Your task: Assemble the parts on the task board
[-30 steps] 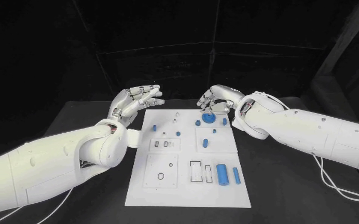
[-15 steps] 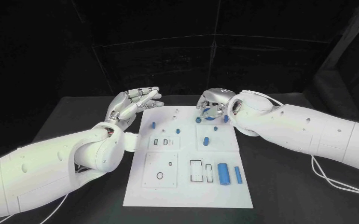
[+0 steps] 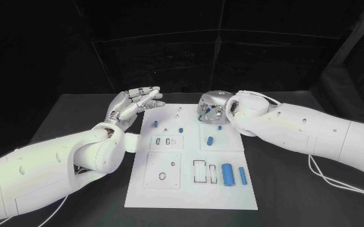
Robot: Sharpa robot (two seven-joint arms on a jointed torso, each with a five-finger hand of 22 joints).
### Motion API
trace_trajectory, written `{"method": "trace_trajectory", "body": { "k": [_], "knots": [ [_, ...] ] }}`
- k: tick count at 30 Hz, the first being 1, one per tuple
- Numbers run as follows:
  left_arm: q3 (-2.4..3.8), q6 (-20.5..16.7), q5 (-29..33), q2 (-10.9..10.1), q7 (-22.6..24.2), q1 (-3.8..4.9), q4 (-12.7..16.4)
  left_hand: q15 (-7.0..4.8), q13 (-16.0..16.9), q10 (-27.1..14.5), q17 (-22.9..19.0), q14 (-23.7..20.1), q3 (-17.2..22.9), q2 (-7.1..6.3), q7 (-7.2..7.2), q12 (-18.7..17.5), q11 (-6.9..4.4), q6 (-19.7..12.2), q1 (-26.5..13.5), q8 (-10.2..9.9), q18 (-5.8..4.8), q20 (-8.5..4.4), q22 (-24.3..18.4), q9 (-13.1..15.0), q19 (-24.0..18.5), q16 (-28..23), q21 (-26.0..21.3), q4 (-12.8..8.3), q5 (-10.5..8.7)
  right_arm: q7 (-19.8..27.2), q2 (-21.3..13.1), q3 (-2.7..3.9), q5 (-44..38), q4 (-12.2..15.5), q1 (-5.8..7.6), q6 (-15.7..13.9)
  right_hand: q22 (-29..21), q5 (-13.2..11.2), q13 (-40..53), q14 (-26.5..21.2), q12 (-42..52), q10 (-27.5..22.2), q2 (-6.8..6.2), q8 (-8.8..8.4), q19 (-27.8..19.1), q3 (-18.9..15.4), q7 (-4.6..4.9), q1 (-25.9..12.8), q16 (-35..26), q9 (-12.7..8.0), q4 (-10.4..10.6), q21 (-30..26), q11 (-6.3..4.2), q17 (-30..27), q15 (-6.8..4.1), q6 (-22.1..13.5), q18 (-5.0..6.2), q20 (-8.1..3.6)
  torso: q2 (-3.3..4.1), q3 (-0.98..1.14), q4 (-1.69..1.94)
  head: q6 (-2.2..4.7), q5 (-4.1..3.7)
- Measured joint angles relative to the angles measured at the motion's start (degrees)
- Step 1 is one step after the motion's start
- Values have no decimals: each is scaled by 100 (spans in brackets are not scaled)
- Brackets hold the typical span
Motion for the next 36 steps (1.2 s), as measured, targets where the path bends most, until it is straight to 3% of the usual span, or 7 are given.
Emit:
{"method": "trace_trajectory", "body": {
  "k": [6, 8, 20, 21, 25, 27, 36],
  "knots": [
    [0, -7, -1, 4, -2, 6, -25, 0, -5, 0, 0, 0, 0, 0, 0, 0, 0, 0, 0, 0, 0, 0, 0, -5, 0, 0, -29, 0, 0, -24, -10, -2, -26, 13, 0, 118, 409, 0, 0, 83, 31, 115, 0, 51, 235, 63, -2, 0, 432, 17, 63, 281, -29, 405, -20, 128, -8, -25, 16, 2, 4, -14, -7],
    [0, -10, -1, 5, -3, 9, -40, 0, -4, 0, 0, 0, 0, 0, 0, -16, 0, 0, 0, -24, 0, 0, -4, -5, 0, 0, -29, 0, 0, -34, -9, -2, -33, 13, 0, 157, 524, 0, 0, 83, 48, 166, 0, 56, 325, 96, -18, 0, 563, 17, 96, 353, -37, 533, -20, 185, -96, -23, 16, 5, 4, -16, -8],
    [0, -15, -2, 7, -9, 19, -100, 0, -4, 0, -1, 0, 0, 0, -1, -36, 0, -1, 0, -23, 0, 0, -6, -5, 0, 0, -30, 0, 0, -66, 28, 5, -51, -13, 9, 265, 997, 0, 10, 110, 85, 415, 11, 136, 606, 345, -60, 11, 1063, 24, 167, 673, -97, 1007, -48, 415, -102, -49, 27, 5, 4, -36, -15],
    [0, -15, -2, 7, -10, 19, -103, 0, -4, 0, -1, 0, 0, 0, -1, -36, 0, 0, 0, -23, -1, 0, -6, -5, 0, 0, -29, 0, 0, -66, 30, 5, -52, -13, 9, 255, 1086, -64, 18, 123, 113, 462, 40, 152, 662, 393, -73, 40, 1135, 26, 177, 730, -118, 1081, -61, 459, -187, -60, 28, 5, 4, -37, -15],
    [0, -15, -2, 9, -15, 19, -119, 0, -3, 0, -1, 0, 0, 0, -1, -36, 0, 0, 0, -23, -1, 0, -5, -4, 0, 0, -29, 0, 0, -40, 33, -2, -51, -7, 4, 136, 1485, -221, 40, 121, 153, 671, 85, 211, 920, 549, -136, 86, 1499, 30, 241, 974, -189, 1467, -103, 639, -184, -101, 29, 5, 4, -46, -13],
    [0, -15, -2, 9, -19, 21, -124, 0, -3, 0, -1, 0, 0, 0, -1, -36, 0, -1, 0, -23, -1, 0, -5, -4, 0, 0, -30, 0, 0, -23, 29, -2, -45, 14, 2, 21, 1558, -222, 40, 121, 153, 707, 92, 225, 929, 596, -152, 93, 1581, 30, 257, 1016, -212, 1543, -103, 689, -274, -110, 30, 5, 4, -47, -10],
    [0, -13, 5, 4, -43, 30, -150, 0, -3, 0, -1, 0, 0, 0, -1, -36, 0, -1, 0, -23, -1, 0, -5, -4, 0, 0, -29, 0, 0, -12, 20, 2, 28, 126, 2, -631, 1633, -245, 46, 100, 153, 747, 93, 248, 949, 657, -156, 92, 1649, 30, 318, 1065, -212, 1596, -123, 707, -273, -131, 30, 1, 3, 4, 8]
  ]
}}
